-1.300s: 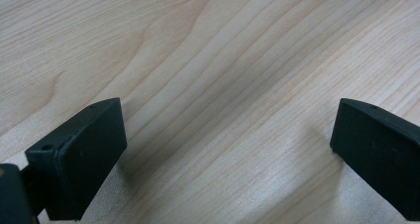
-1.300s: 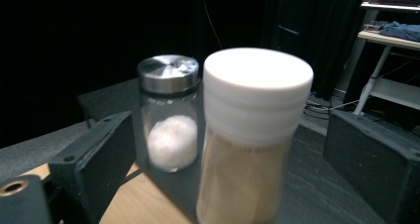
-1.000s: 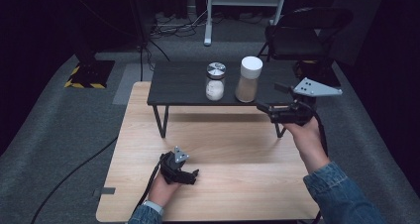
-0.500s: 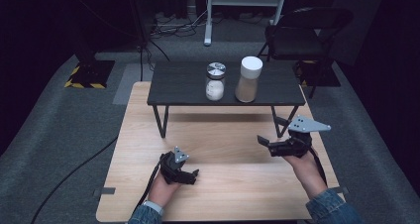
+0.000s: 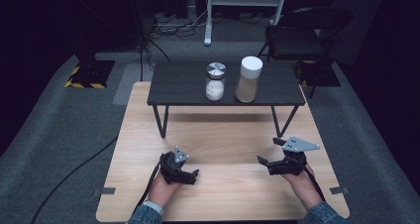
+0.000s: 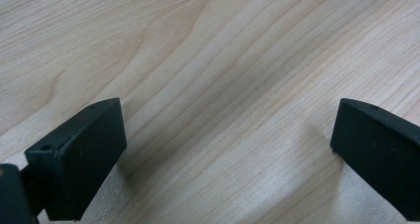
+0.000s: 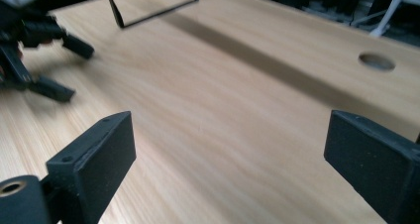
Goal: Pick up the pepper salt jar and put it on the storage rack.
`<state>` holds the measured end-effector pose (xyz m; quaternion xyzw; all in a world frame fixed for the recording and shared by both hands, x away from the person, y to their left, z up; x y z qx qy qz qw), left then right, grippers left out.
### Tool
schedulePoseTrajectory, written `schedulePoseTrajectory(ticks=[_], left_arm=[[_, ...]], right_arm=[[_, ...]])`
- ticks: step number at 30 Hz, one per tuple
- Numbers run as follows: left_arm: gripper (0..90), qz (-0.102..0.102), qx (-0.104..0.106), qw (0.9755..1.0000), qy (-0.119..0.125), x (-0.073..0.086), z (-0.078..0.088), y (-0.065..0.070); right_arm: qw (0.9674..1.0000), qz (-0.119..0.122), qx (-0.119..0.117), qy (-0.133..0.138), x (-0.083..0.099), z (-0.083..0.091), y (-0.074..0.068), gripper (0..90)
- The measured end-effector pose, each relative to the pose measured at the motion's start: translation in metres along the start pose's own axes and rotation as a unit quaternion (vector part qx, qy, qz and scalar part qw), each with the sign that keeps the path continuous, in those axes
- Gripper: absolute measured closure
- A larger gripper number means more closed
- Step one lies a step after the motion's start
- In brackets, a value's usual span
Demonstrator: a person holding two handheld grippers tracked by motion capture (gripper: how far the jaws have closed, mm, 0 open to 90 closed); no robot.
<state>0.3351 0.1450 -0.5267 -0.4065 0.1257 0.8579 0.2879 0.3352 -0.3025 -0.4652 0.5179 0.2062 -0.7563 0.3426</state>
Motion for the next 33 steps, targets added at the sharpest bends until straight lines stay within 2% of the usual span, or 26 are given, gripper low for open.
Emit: schedulePoseTrajectory(ticks=[8,12,19,25,30,33], left_arm=[[0.6,0.000,0.000,1.0000,0.000,0.000,0.000,0.000],[0.4,-0.001,0.000,1.0000,-0.001,0.000,0.000,0.000],[0.4,-0.002,0.001,1.0000,-0.001,0.000,0.000,0.000],[0.2,-0.003,0.003,1.0000,-0.001,0.000,0.000,-0.001],[0.2,-0.003,0.003,1.0000,-0.001,0.000,0.000,-0.001],[0.2,-0.003,0.002,1.0000,-0.001,0.000,0.000,0.000]], right_arm=[[0.9991,-0.011,0.006,-0.041,0.024,-0.010,-0.001,4.9],[0.9976,-0.019,0.007,-0.067,0.034,-0.014,0.000,4.9],[0.9957,-0.016,0.018,-0.090,0.039,-0.019,0.001,4.9],[0.9920,-0.036,0.034,-0.116,0.049,-0.022,0.006,4.9],[0.9893,-0.032,0.054,-0.132,0.052,-0.028,0.005,4.3],[0.9883,-0.039,0.061,-0.134,0.052,-0.029,0.006,3.0]])
Point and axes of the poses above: each handheld gripper's, and its own axes: z roughly backward along the jaws, x roughly out of its underside, y roughly to its right, the point moved 9 cm from there along -z, roughly forward along the jaws, and after that the axes turned 5 degrees about y, right-handed, at the moved point
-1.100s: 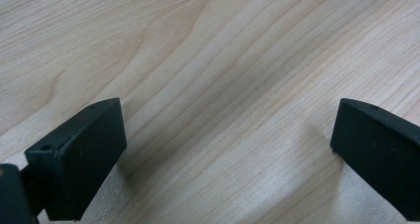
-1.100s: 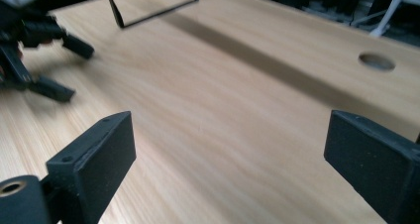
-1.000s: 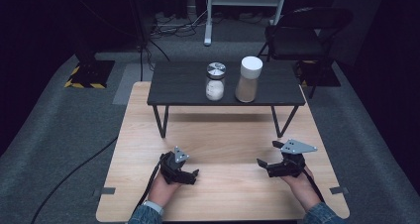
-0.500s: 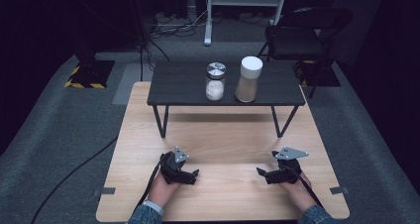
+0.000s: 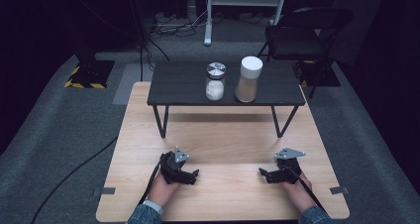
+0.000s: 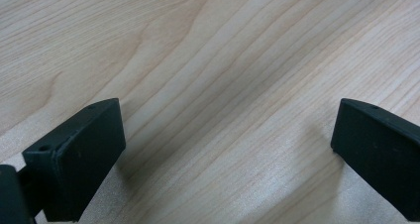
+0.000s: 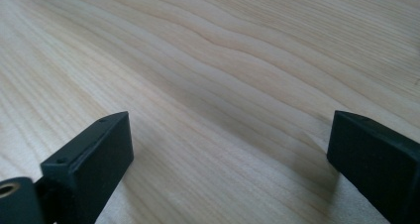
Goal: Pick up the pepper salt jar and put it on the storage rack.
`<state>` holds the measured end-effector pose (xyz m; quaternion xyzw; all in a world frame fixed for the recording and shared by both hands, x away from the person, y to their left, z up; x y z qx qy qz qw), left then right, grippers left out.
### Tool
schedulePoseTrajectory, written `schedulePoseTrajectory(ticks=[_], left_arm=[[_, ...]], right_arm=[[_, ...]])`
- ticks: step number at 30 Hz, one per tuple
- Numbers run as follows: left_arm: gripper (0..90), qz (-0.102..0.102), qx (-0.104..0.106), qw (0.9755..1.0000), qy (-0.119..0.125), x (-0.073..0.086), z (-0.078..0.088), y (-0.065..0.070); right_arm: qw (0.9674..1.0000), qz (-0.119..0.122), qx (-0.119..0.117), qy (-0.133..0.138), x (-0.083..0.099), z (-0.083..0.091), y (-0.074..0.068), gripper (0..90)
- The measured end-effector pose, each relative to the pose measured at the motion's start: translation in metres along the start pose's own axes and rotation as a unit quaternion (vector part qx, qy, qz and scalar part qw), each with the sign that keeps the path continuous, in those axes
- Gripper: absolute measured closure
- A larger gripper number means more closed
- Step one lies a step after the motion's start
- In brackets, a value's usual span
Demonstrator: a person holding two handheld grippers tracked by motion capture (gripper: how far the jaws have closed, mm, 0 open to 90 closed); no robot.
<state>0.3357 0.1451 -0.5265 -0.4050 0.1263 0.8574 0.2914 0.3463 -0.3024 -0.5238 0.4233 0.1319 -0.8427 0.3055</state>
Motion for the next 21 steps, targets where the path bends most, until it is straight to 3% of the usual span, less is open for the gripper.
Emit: schedulePoseTrajectory(ticks=[21], left_arm=[[0.2,0.000,0.000,1.0000,0.000,0.0000,0.0000,0.0000]], right_arm=[[1.0000,-0.004,0.001,-0.003,-0.0019,-0.0025,0.0004,1.5]])
Point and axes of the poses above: each handheld gripper's, and its own axes: z roughly backward along the jaws, x roughly out of its underside, y roughly to its right, the point moved 9 cm from there along -z, roughly forward along the jaws, and after that the axes turned 5 degrees about y, right-handed, at the moved point
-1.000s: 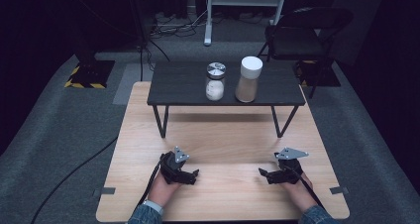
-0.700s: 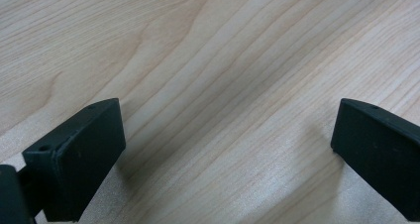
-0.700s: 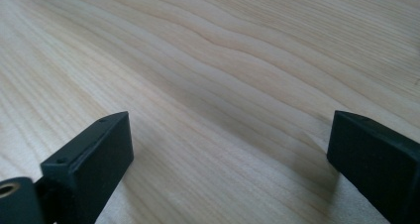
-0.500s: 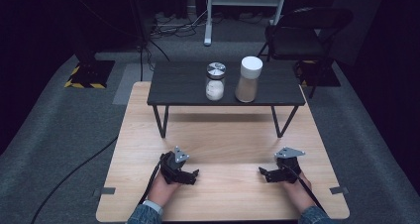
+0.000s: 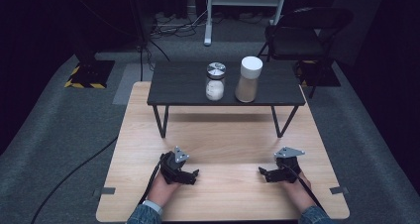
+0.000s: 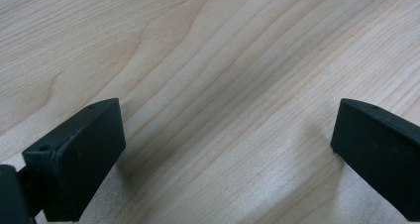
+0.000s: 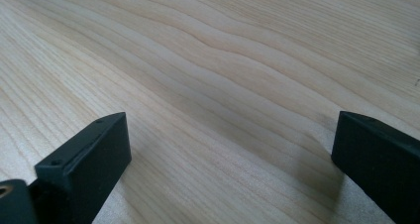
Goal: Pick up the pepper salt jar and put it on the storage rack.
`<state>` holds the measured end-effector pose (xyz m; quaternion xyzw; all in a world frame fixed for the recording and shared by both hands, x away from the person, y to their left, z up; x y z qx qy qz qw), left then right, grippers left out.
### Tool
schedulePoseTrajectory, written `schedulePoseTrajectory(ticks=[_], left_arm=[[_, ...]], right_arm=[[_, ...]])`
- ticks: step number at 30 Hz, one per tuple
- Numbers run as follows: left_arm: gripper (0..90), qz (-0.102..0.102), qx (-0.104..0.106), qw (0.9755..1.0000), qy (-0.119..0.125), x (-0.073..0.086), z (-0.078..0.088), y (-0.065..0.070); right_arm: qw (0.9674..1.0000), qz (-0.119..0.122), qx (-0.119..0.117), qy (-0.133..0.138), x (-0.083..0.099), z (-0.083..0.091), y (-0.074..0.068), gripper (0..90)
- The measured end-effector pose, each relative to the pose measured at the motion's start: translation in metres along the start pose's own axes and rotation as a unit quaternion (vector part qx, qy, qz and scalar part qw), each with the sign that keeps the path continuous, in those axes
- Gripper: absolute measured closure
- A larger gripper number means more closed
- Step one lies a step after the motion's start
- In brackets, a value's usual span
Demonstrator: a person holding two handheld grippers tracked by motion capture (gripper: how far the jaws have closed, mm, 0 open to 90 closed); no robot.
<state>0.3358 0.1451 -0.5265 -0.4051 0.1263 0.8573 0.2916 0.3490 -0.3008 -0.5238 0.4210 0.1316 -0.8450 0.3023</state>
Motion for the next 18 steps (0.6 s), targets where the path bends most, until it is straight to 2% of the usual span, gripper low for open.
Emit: schedulePoseTrajectory(ticks=[18], left_arm=[[0.2,-0.002,0.003,1.0000,0.001,0.0001,-0.0001,0.0000]], right_arm=[[1.0000,0.000,-0.001,0.000,0.0000,0.0000,0.0002,1.5]])
Point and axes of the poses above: each handheld gripper's, and its own axes: z roughly backward along the jaws, x roughly out of its underside, y roughly to its right, the point moved 9 cm from there along -z, roughly forward along the jaws, and after that the axes turned 5 degrees about y, right-handed, at the moved point
